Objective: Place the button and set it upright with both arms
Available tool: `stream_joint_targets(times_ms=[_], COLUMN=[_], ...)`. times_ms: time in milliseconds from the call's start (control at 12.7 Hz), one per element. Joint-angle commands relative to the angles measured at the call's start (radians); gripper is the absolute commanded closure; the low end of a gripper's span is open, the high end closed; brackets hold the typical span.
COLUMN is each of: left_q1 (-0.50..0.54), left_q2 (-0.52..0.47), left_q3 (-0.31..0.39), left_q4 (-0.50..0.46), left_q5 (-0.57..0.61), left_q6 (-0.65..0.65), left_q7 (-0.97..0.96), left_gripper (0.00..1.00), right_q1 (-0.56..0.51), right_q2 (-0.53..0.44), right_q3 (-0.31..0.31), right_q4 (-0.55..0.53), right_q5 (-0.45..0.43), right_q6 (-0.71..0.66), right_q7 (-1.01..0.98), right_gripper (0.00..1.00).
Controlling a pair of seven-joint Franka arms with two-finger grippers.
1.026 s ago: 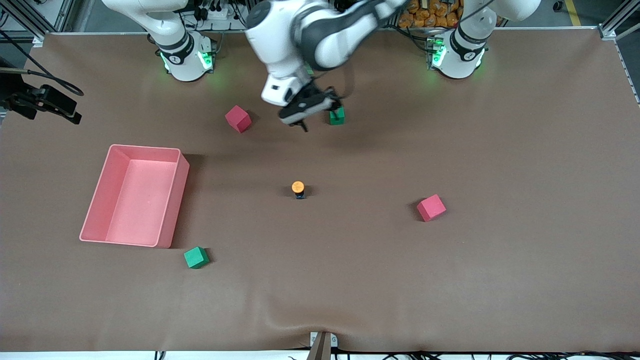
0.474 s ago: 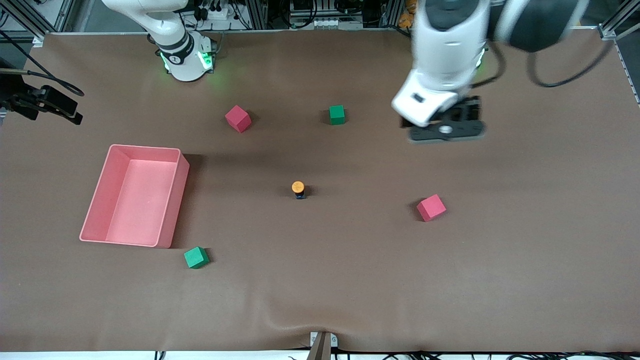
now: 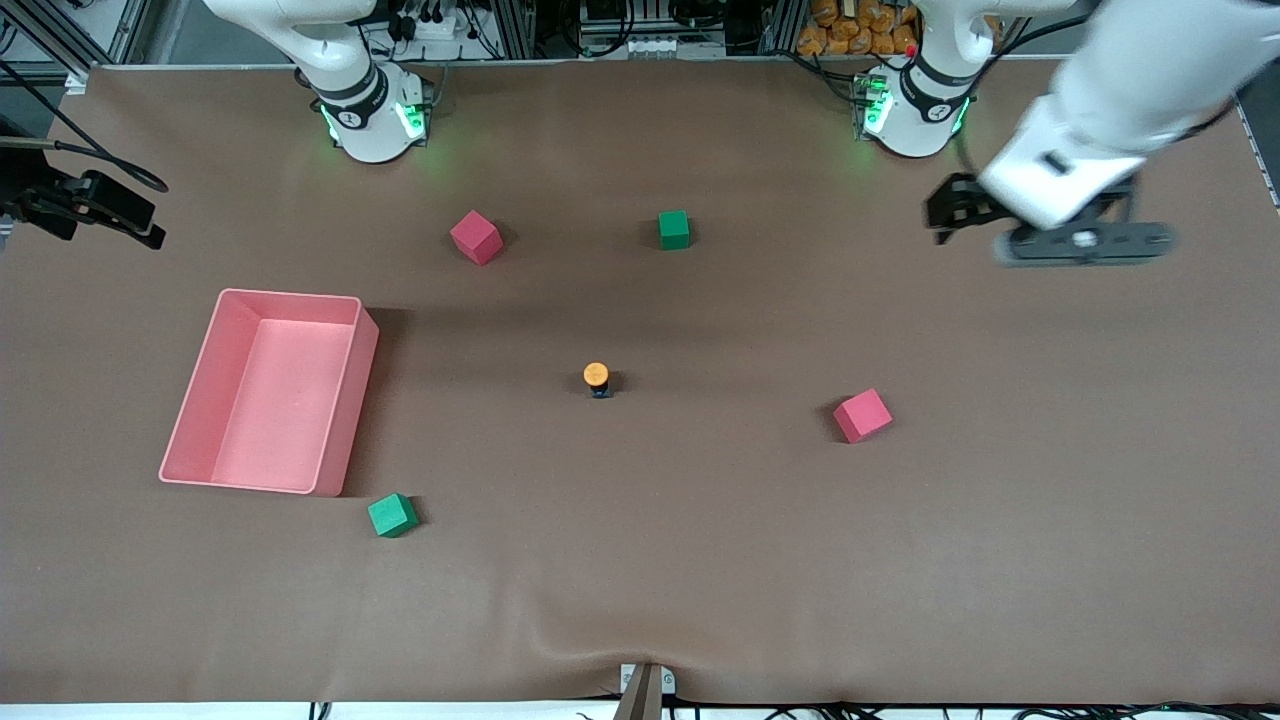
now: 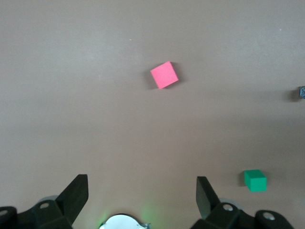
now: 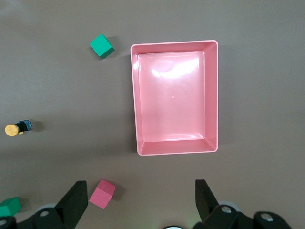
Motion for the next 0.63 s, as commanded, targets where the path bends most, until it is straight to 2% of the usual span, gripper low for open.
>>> stream_joint_targets(times_ms=[0,395,553], left_q1=[0.107,0.196,0.269], left_q2=[-0.066,-0.124,-0.147], left_q3=[-0.01,-0.004,-0.001], left_q4=[-0.067,-0.086,-0.087], left_q5=[-0.025,-0.038,-0.118], left_q6=[0.013,0.033,0.033], left_q7=[0.086,0.132,0.211], left_gripper=[0.0,0.0,0.0], right_q1=[-0.011,-0.02,-0.02], right_q2=[0.001,0.001,0.001], right_q3=[0.004,0.004,0.004], right_q4=[0.012,0.012,0.012], right_q5=[0.016,0.016,0.016], right_q6=[-0.013,-0.015,-0.018], right_q7=[-0.008,-0.008,-0.008], right_gripper=[0.0,0.0,0.0])
